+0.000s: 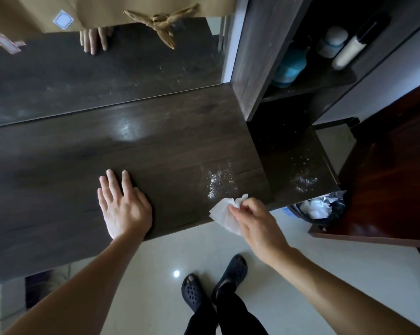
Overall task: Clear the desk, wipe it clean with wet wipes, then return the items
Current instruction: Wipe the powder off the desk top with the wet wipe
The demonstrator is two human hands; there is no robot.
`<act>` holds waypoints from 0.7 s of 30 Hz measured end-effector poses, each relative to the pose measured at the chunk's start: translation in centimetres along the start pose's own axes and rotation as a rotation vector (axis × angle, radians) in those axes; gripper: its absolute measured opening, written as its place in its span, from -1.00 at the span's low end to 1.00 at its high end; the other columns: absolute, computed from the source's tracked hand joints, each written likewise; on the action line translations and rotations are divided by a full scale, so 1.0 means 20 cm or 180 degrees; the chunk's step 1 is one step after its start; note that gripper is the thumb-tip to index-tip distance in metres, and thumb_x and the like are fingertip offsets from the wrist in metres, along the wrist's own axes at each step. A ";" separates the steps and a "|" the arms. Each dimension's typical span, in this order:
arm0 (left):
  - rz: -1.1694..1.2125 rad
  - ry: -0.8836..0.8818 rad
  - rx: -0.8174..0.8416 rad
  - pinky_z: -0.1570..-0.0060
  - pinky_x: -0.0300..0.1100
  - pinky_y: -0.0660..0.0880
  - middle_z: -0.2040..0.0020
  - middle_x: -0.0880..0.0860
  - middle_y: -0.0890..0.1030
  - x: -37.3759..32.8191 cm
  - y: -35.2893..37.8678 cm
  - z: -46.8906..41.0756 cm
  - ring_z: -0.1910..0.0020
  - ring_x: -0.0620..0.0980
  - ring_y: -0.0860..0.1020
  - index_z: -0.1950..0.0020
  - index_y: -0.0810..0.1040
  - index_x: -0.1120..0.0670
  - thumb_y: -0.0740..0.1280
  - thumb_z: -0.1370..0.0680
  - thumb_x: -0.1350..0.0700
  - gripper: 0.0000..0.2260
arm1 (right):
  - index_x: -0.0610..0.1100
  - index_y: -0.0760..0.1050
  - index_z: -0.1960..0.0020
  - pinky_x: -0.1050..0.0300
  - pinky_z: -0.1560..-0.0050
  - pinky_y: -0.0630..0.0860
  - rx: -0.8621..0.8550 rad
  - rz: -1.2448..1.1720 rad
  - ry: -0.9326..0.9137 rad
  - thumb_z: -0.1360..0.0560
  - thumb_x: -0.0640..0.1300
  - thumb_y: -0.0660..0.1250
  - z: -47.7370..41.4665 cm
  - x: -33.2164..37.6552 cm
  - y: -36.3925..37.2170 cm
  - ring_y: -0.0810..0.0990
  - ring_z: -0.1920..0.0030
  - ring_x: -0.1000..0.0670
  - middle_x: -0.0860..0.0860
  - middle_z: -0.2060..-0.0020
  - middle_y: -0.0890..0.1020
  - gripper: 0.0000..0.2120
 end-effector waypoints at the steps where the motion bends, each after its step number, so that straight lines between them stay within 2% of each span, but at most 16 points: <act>1: -0.0005 0.0003 -0.0017 -0.48 0.11 0.01 -0.50 0.27 0.19 0.00 0.00 0.00 -0.50 0.25 0.08 -0.45 0.29 0.20 0.03 -0.54 0.07 -0.50 | -0.18 0.58 -0.11 0.18 0.21 0.45 -0.0061 0.0025 0.0064 -0.47 -0.22 0.25 -0.05 -0.09 -0.03 0.51 0.16 -0.07 -0.11 0.16 0.52 -0.74; 4: -0.0022 -0.0007 -0.0010 -0.49 0.10 0.00 -0.50 0.27 0.19 0.00 0.00 -0.01 -0.51 0.24 0.08 -0.45 0.29 0.19 0.04 -0.53 0.08 -0.51 | -0.30 0.53 -0.16 -0.02 0.15 0.54 -0.0395 0.0559 0.0794 -0.37 -0.45 0.31 -0.26 -0.35 -0.11 0.50 0.12 -0.25 -0.23 0.11 0.50 -0.63; 6: -0.0042 -0.0002 -0.0006 -0.49 0.09 -0.01 -0.51 0.27 0.18 0.00 0.00 -0.01 -0.51 0.24 0.07 -0.45 0.29 0.19 0.04 -0.54 0.08 -0.51 | -0.36 0.51 -0.09 -0.06 0.09 0.53 -0.0547 0.0820 0.1134 -0.24 -0.53 0.31 -0.33 -0.35 -0.12 0.47 0.10 -0.27 -0.26 0.08 0.49 -0.58; 8: -0.0050 -0.0004 0.0006 -0.49 0.09 -0.01 -0.51 0.27 0.18 0.00 0.00 -0.01 -0.51 0.23 0.07 -0.45 0.29 0.19 0.04 -0.54 0.08 -0.51 | -0.32 0.49 -0.12 -0.07 -0.03 0.47 -0.0523 0.0885 0.0866 -0.28 -0.47 0.27 -0.29 -0.23 -0.07 0.44 -0.04 -0.24 -0.23 -0.08 0.49 -0.59; 11: -0.0055 -0.0014 0.0014 -0.49 0.08 -0.01 -0.51 0.27 0.18 0.00 0.00 -0.02 -0.51 0.24 0.07 -0.46 0.29 0.20 0.04 -0.53 0.08 -0.50 | -0.26 0.50 -0.21 -0.03 -0.24 0.39 0.0080 0.0388 -0.0132 -0.55 -0.25 0.11 -0.12 -0.02 0.09 0.40 -0.31 -0.14 -0.13 -0.27 0.49 -0.70; 13: -0.0028 -0.0007 0.0002 -0.49 0.09 -0.01 -0.50 0.28 0.18 0.00 0.00 -0.02 -0.51 0.25 0.07 -0.45 0.30 0.20 0.04 -0.53 0.09 -0.50 | -0.27 0.49 -0.25 0.02 -0.36 0.31 0.0347 0.0275 -0.0479 -0.58 -0.22 0.05 -0.09 0.00 0.12 0.35 -0.39 -0.09 -0.15 -0.33 0.46 -0.65; 15: -0.0017 -0.0007 -0.0006 -0.48 0.10 0.00 -0.50 0.29 0.19 0.00 -0.01 -0.02 -0.50 0.26 0.08 -0.44 0.31 0.21 0.05 -0.53 0.10 -0.51 | -0.28 0.46 -0.28 -0.02 -0.38 0.29 0.0213 0.0332 -0.0531 -0.56 -0.25 0.08 -0.21 -0.07 0.07 0.34 -0.40 -0.13 -0.19 -0.33 0.45 -0.65; 18: -0.0043 0.0017 -0.0028 -0.48 0.12 0.02 -0.49 0.30 0.21 0.00 0.00 -0.02 -0.50 0.27 0.10 -0.43 0.32 0.22 0.07 -0.53 0.11 -0.52 | -0.37 0.34 -0.35 -0.20 -0.29 0.38 -0.0063 0.0784 -0.0177 -0.57 -0.23 0.07 -0.52 -0.24 -0.02 0.33 -0.39 -0.28 -0.32 -0.33 0.40 -0.60; 20: -0.0052 0.0029 -0.0041 -0.48 0.13 0.03 -0.49 0.31 0.21 0.00 0.00 -0.02 -0.49 0.27 0.11 -0.43 0.33 0.22 0.07 -0.53 0.11 -0.52 | -0.37 0.29 -0.39 -0.23 -0.29 0.37 0.0008 0.1068 -0.0003 -0.56 -0.19 0.09 -0.59 -0.25 -0.01 0.28 -0.41 -0.29 -0.33 -0.37 0.34 -0.55; 21: -0.0048 0.0028 -0.0032 -0.48 0.13 0.03 -0.49 0.30 0.21 0.00 0.00 -0.02 -0.49 0.27 0.11 -0.43 0.32 0.22 0.07 -0.53 0.10 -0.52 | -0.35 0.27 -0.40 -0.23 -0.31 0.34 0.0065 0.1163 -0.0122 -0.55 -0.21 0.13 -0.56 -0.20 0.03 0.25 -0.43 -0.28 -0.32 -0.39 0.32 -0.55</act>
Point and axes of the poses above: each hand's wrist, its own z-axis away from the middle knuckle, its own y-axis out of the palm, x = y × z, the point moved 7 cm from there along -z, towards the middle knuckle
